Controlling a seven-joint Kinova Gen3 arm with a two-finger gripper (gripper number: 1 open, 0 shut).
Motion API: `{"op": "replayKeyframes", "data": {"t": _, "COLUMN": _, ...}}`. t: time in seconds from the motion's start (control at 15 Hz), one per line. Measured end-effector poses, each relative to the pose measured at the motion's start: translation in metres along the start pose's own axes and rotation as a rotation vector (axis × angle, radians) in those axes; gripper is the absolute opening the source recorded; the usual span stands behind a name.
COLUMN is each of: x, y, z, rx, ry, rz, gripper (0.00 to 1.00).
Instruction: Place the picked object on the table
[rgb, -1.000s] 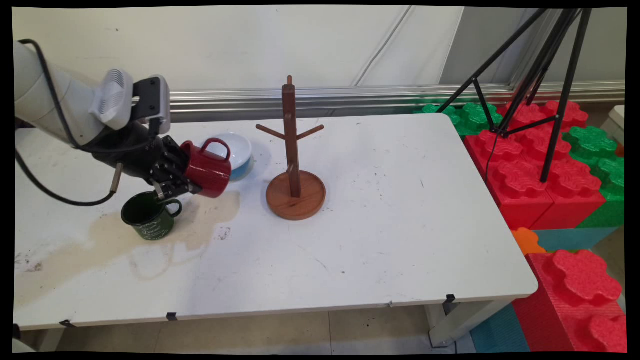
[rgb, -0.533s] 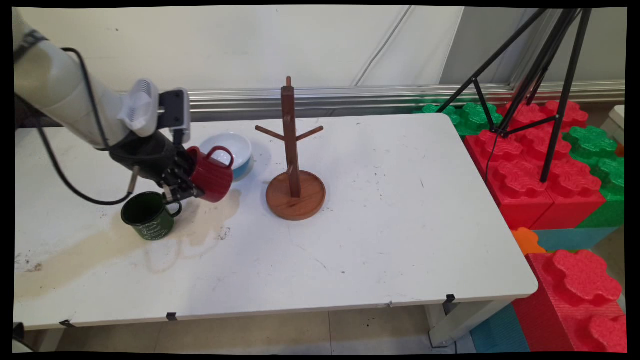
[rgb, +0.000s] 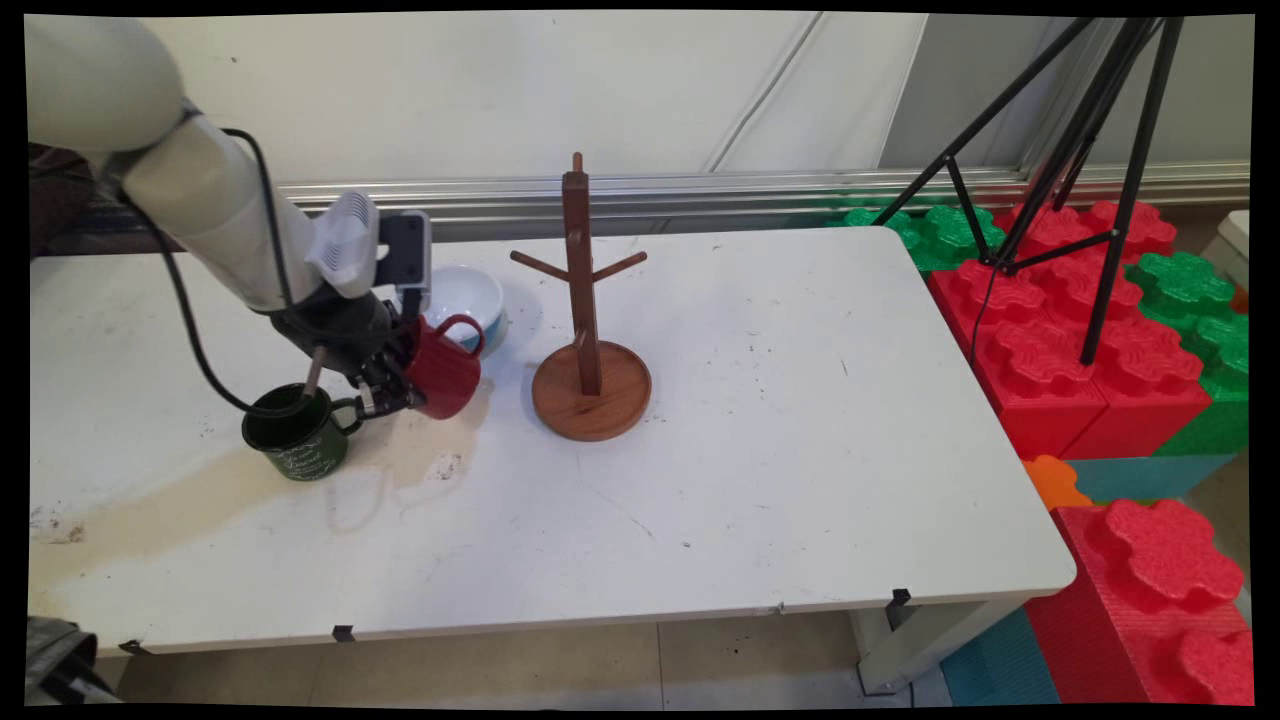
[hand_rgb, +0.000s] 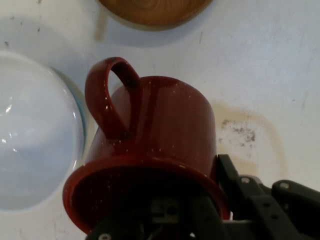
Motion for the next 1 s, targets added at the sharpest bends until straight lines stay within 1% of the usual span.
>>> {"op": "replayKeyframes", "data": {"t": 0.07, "x": 0.004, "y": -0.002, "z": 0.007, "rx": -0.004, "ry": -0.018, "rz": 0.008, "gripper": 0.0}}
{"op": "replayKeyframes", "data": {"t": 0.33, "x": 0.012, "y": -0.005, "z": 0.025, "rx": -0.014, "ry": -0.058, "rz": 0.03, "gripper": 0.0}}
{"op": "replayKeyframes", "data": {"t": 1.0, "x": 0.027, "y": -0.003, "z": 0.053, "rx": -0.033, "ry": -0.119, "rz": 0.062, "gripper": 0.0}}
